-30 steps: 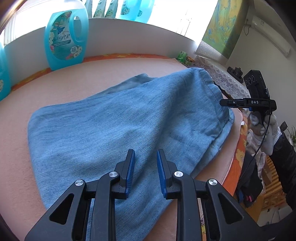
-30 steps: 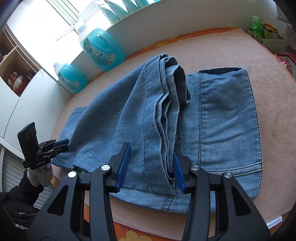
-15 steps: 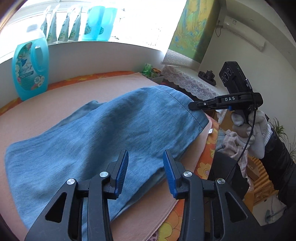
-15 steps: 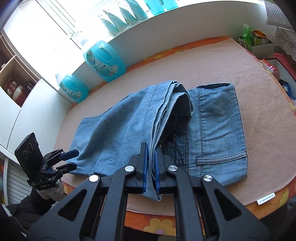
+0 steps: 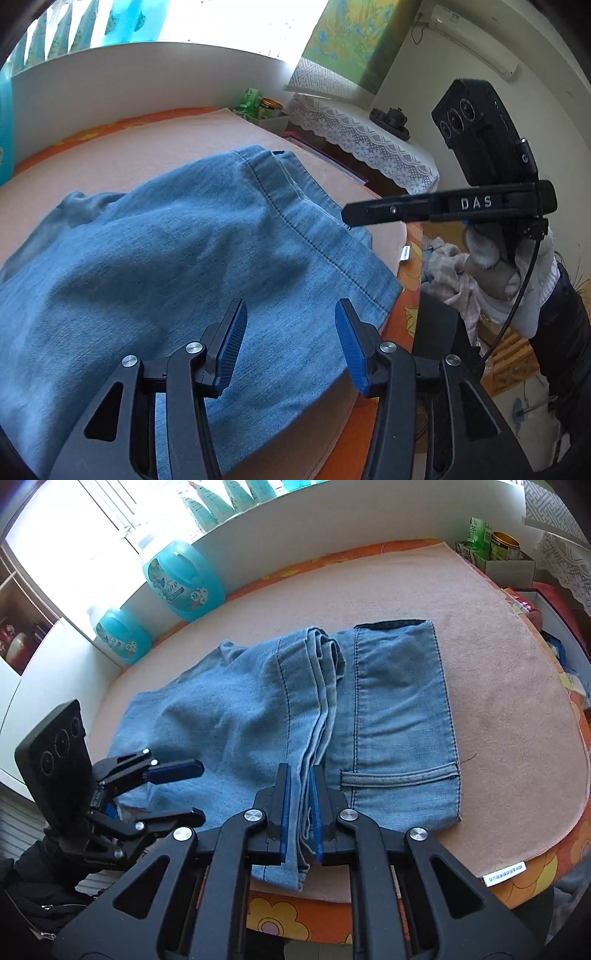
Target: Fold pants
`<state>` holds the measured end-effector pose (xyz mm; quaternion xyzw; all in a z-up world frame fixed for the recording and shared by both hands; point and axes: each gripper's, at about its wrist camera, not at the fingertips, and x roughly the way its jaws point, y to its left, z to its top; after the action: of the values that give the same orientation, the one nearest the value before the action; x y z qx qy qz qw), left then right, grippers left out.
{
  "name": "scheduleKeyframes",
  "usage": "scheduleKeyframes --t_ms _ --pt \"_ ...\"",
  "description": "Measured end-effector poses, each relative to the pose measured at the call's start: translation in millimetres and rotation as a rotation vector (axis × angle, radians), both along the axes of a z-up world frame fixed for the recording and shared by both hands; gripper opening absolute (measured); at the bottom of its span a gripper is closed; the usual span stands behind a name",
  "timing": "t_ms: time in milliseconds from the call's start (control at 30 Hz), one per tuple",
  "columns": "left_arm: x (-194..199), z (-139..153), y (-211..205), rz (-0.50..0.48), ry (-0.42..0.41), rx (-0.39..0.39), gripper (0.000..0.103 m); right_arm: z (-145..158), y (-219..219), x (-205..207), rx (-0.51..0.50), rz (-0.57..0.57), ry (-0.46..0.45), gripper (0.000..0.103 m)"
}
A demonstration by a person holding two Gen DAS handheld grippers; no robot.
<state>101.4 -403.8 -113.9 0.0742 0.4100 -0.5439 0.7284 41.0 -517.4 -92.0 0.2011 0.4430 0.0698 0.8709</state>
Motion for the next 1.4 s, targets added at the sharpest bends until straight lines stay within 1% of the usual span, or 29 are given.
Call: scheduleKeyframes --t_ms 33,67,100,200,300,333,500,533,600,633,667,700,733,767,833,900,933,967,1000,1067,1133,1200,1267,1400 --pt "-2 -5 -3 -0.01 0.005 0.009 0.048 1 -6 6 0.011 -0.013 -0.005 0.032" --pt "-4 -9 -6 -0.021 0.005 0.022 0.048 1 -11 13 0.023 -0.021 -0.009 0.042" --pt "-6 -13 -8 -0.026 0.0 0.034 0.048 1 -16 20 0.032 -0.025 -0.009 0.042" --pt "-14 -19 -12 -0.034 -0.026 0.051 0.048 0 -24 45 0.043 -0.033 -0.009 0.042" --pt "-16 -21 -13 -0.039 -0.047 0.054 0.048 -7 -29 72 0.092 -0.016 0.002 0.042" --pt "-16 -21 -13 -0.04 -0.049 0.054 0.048 -11 -32 80 0.123 -0.01 0.012 0.042" --pt "-19 -21 -13 -0.049 -0.064 0.056 0.048 -37 -40 114 0.353 0.032 0.082 0.043" --pt "-20 -21 -14 -0.051 -0.061 0.054 0.048 -40 -39 119 0.375 0.032 0.09 0.045" --pt "-20 -21 -15 -0.052 -0.068 0.054 0.048 -42 -33 127 0.38 0.028 0.085 0.045" --pt "-21 -22 -16 -0.054 -0.073 0.055 0.048 -41 -28 129 0.38 0.035 0.077 0.042" --pt "-22 -22 -16 -0.056 -0.078 0.056 0.048 -38 -21 131 0.373 0.052 0.067 0.029" --pt "-22 -22 -17 -0.057 -0.08 0.056 0.048 -32 -13 132 0.358 0.075 0.052 0.017" --pt "-23 -23 -17 -0.057 -0.08 0.055 0.048 -24 -4 130 0.333 0.102 0.028 0.016" --pt "-23 -23 -18 -0.057 -0.079 0.056 0.048 -14 6 127 0.29 0.13 -0.01 0.012" --pt "-22 -23 -17 -0.058 -0.075 0.053 0.048 10 30 117 0.163 0.185 -0.094 0.01" --pt "-22 -23 -18 -0.058 -0.074 0.051 0.048 29 51 105 -0.001 0.21 -0.161 0.008" --pt "-23 -24 -19 -0.056 -0.074 0.051 0.048 36 61 100 -0.106 0.204 -0.184 0.008" --pt "-22 -23 -18 -0.054 -0.073 0.051 0.048 40 67 98 -0.186 0.184 -0.197 0.007" --pt "-22 -22 -18 -0.051 -0.069 0.049 0.048 42 68 97 -0.23 0.171 -0.201 0.007" --pt "-17 -20 -15 -0.045 -0.05 0.035 0.048 41 64 98 -0.282 0.138 -0.203 0.007" --pt "-16 -19 -15 -0.038 -0.031 0.024 0.048 32 54 105 -0.382 0.089 -0.174 0.006" --pt "-17 -17 -15 -0.039 -0.028 0.022 0.051 16 38 113 -0.391 0.059 -0.126 0.004" --pt "-18 -15 -13 -0.041 -0.028 0.017 0.051 1 32 121 -0.431 0.049 -0.097 0.004" --pt "-21 -5 0 -0.033 -0.03 0.016 0.051 -21 32 131 -0.485 0.049 -0.071 0.004"
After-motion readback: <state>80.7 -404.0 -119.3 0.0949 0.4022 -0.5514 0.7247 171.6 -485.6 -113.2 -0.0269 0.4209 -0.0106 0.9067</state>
